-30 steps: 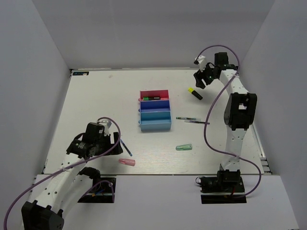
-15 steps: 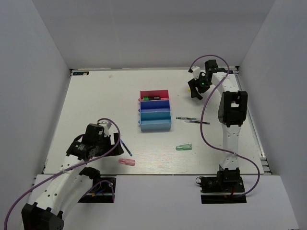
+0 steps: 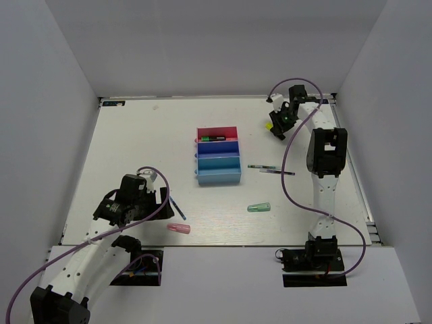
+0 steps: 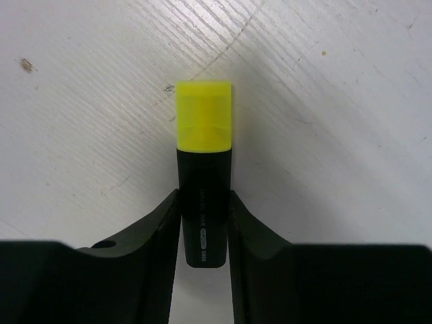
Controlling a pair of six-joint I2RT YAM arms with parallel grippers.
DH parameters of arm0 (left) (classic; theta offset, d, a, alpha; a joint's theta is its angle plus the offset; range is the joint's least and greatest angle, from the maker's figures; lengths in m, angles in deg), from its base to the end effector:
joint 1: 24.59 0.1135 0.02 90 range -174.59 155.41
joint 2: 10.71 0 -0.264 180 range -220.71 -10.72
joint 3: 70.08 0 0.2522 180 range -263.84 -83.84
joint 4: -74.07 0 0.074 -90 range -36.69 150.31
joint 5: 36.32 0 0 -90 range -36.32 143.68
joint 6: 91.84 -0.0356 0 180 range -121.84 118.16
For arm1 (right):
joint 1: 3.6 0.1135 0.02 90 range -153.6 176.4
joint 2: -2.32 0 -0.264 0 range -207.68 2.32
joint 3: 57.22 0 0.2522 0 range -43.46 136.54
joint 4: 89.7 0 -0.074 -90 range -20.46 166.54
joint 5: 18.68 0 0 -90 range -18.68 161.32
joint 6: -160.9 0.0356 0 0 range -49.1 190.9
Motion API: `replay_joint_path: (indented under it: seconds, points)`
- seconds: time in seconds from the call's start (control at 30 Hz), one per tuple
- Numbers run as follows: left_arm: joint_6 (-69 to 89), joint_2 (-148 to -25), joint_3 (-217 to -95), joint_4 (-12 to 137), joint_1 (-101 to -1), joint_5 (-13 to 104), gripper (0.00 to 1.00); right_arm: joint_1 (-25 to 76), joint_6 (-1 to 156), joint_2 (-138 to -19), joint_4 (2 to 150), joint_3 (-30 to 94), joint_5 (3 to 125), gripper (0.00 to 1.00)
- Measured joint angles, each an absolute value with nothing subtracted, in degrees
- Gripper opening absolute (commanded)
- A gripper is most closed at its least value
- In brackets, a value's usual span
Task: Sort the stationery into containers
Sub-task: Pick up the pen from the center of the board.
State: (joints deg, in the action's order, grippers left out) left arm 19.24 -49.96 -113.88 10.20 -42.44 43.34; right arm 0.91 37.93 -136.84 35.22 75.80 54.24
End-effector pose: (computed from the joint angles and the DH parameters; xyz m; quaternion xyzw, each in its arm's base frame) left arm 0.1147 -0.0437 0.2068 -0.0032 0.9607 -0.1697 0.2195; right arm 0.5201 0.0515 0.1645 -0.3427 0.8952 0.0790 0.2736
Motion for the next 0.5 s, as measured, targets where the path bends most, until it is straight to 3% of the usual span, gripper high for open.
replay_joint_path:
  seconds: [0.03, 0.3, 0.5]
  points:
    - [19.2, -50.0, -113.9, 10.2, -42.4, 43.3, 0.99, 0.9, 37.8, -136.8, 35.1, 75.8, 54.3, 0.00]
    - [19.2, -49.9, -113.7, 10.3, -42.4, 42.6, 0.99, 1.1, 37.5, -134.9, 32.4, 73.9, 50.5, 0.00]
    - [19.3, -50.2, -113.6, 11.0, -42.4, 42.2, 0.99, 3.1, 37.4, -124.5, 32.8, 67.2, 42.0, 0.00]
